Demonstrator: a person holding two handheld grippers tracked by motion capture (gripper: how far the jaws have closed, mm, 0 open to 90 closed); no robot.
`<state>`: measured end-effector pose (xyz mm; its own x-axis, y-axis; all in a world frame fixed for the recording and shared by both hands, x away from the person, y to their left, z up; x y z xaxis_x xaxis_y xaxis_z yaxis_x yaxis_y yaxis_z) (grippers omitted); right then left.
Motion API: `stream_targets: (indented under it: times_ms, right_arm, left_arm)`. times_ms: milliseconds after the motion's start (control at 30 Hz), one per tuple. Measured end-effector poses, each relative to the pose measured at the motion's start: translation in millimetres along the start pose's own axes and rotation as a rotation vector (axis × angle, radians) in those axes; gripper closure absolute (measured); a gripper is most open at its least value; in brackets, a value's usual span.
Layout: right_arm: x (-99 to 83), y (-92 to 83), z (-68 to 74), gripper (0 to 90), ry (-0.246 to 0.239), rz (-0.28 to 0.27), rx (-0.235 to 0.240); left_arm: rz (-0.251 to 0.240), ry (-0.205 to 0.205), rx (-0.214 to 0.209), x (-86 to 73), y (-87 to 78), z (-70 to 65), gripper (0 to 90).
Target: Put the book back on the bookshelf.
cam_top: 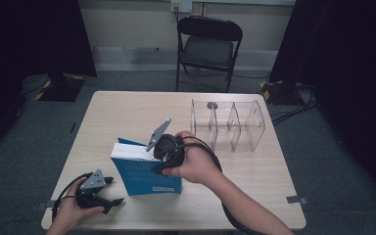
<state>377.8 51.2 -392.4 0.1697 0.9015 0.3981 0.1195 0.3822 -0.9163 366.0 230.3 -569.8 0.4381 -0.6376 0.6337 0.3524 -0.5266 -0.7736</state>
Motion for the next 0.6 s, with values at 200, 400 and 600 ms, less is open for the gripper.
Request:
stream_targets:
  times_ms: [200, 400, 600]
  right_arm:
    - [1.2, 0.1, -4.2, 60.9, 0.04, 0.001, -0.001]
    - [1.5, -1.2, -2.3, 61.3, 0.067, 0.01, 0.007]
    - [2.1, -3.6, 0.4, 61.6, 0.117, -0.003, 0.044]
  left_arm:
    - [0.007, 0.006, -0.007, 0.2, 1.3, -1.6, 7.9]
    - [0.018, 0.019, -0.017, 0.1, 2.6, -3.5, 4.0]
    - [0.017, 0.011, -0.028, 0.8, 4.1, -5.8, 1.7]
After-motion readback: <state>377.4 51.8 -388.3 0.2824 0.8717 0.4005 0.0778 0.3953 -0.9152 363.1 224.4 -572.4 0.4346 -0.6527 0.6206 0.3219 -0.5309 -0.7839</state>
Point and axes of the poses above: each handheld gripper's, and its own axes: y roughly forward along the jaws, x roughly out of its top, z roughly to its left, the point moved 10 cm from there along y, roughly forward along the jaws, and after that the axes turned 8 degrees about z, right-handed, at the moved point
